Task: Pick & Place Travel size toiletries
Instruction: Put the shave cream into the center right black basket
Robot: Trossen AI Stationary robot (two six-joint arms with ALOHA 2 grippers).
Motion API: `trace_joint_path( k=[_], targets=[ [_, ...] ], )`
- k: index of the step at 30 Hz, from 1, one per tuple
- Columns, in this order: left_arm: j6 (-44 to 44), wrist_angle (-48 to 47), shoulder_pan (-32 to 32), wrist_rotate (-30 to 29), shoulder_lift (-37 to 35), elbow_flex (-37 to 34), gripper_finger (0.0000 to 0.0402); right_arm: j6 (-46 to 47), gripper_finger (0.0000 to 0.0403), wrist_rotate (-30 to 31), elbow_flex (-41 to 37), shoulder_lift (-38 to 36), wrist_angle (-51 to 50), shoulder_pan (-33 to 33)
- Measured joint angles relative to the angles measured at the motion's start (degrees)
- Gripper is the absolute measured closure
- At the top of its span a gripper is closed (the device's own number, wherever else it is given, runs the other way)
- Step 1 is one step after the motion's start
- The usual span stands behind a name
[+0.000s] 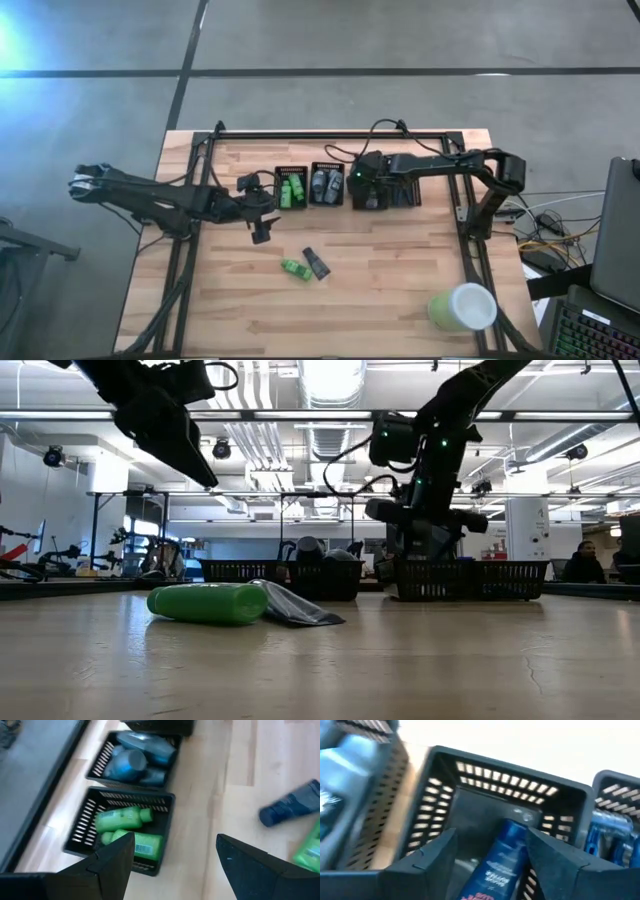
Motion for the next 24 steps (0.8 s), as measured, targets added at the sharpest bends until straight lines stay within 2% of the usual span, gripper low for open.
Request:
trace_joint_path(
  k=[6,9,13,20,24],
  targets=[
    [2.9,-0.1,0.0,11.0,0.3,-0.6,0.0117,-11.2,0.0133,-0.2,3.5,-0.8,-0.4,3.2],
    [6.4,2.2,0.0,13.9,1.4,-2.2,0.0118,-16.8,0.0121,-0.5,5.4,-1.3,-1.2,6.6],
    [10.2,8.3,0.0,17.5,4.9,-4.2,0.0133,-19.8,0.0116,-2.1,7.5,-2.1,-1.7,12.1],
    [17.1,20.4,-0.1,25.8,16.8,-3.7,0.0199,-13.3,0.0141,-6.6,7.8,-2.2,-2.1,19.5],
    [23.1,21.6,-0.1,26.5,23.8,-1.5,0.0239,-8.9,0.0158,-6.6,6.9,-2.1,-2.1,22.7]
  ],
)
